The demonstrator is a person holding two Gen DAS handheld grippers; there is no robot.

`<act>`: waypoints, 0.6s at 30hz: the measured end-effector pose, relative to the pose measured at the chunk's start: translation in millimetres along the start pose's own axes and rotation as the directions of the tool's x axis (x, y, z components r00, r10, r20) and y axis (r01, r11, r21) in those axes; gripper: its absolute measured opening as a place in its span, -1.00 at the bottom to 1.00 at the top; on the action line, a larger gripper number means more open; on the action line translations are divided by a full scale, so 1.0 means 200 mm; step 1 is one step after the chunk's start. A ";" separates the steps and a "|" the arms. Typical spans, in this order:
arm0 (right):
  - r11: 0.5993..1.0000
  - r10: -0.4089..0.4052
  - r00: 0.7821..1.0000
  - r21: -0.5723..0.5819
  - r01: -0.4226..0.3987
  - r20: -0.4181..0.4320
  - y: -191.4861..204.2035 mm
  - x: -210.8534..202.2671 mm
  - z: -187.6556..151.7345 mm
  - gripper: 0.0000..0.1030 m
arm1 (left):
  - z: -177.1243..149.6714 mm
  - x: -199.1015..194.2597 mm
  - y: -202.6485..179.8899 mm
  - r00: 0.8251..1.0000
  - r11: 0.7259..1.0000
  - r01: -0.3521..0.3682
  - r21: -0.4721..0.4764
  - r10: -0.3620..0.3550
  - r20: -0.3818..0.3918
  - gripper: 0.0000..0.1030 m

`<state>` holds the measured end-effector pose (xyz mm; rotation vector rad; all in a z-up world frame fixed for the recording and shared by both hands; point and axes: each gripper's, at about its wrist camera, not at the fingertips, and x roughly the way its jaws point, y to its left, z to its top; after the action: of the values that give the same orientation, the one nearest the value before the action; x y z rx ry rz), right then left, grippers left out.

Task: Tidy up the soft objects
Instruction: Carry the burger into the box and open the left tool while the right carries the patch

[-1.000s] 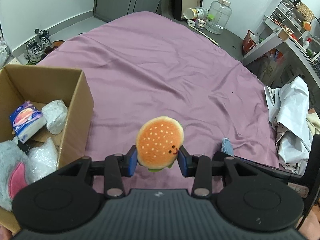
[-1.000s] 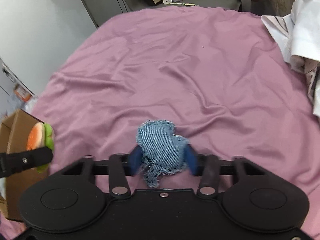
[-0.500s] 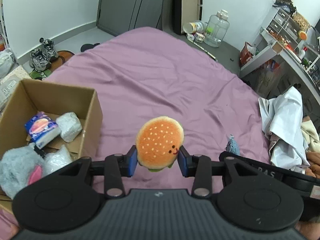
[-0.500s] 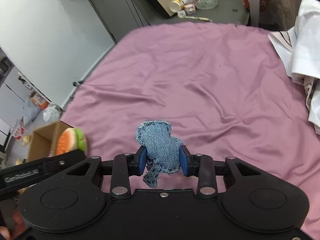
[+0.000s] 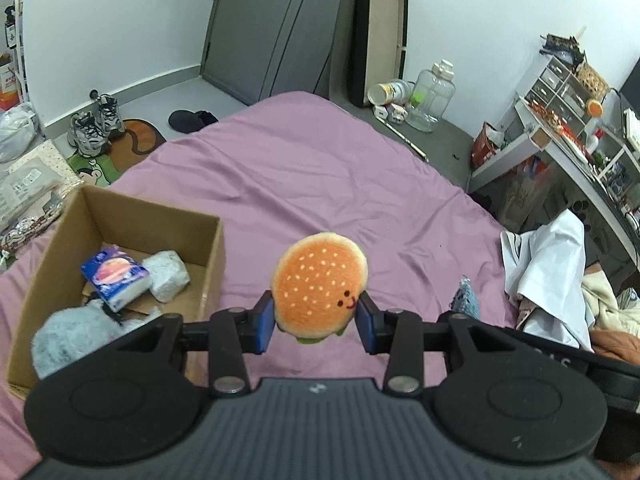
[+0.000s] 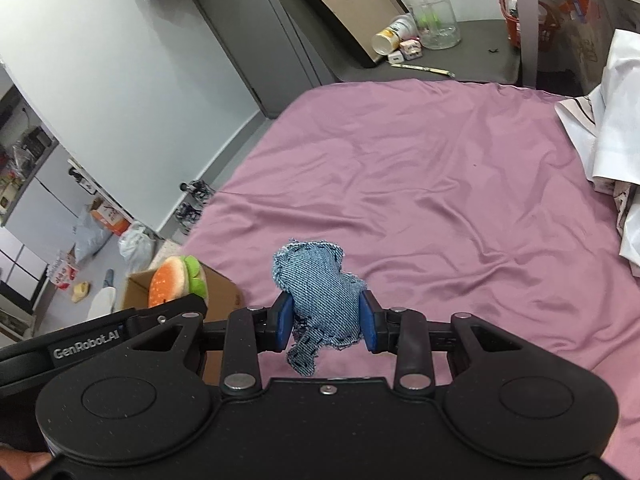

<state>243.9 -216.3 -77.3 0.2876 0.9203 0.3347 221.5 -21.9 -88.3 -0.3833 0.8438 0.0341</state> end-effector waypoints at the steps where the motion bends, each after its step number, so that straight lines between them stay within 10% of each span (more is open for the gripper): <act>1: 1.000 0.005 1.000 -0.005 -0.005 0.005 0.02 -0.01 0.00 -0.35 | 0.01 -0.02 0.02 1.000 1.000 -0.002 -0.003 0.002 0.006 -0.21; 18: 0.997 0.008 0.999 -0.079 -0.005 0.033 0.25 -0.08 -0.05 -0.35 | 0.02 -0.14 0.34 1.000 0.997 -0.013 -0.073 0.015 0.020 -0.21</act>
<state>218.5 -175.6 -51.5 0.2232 0.8717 0.3706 194.5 45.6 -86.5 -0.4448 0.8260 0.0817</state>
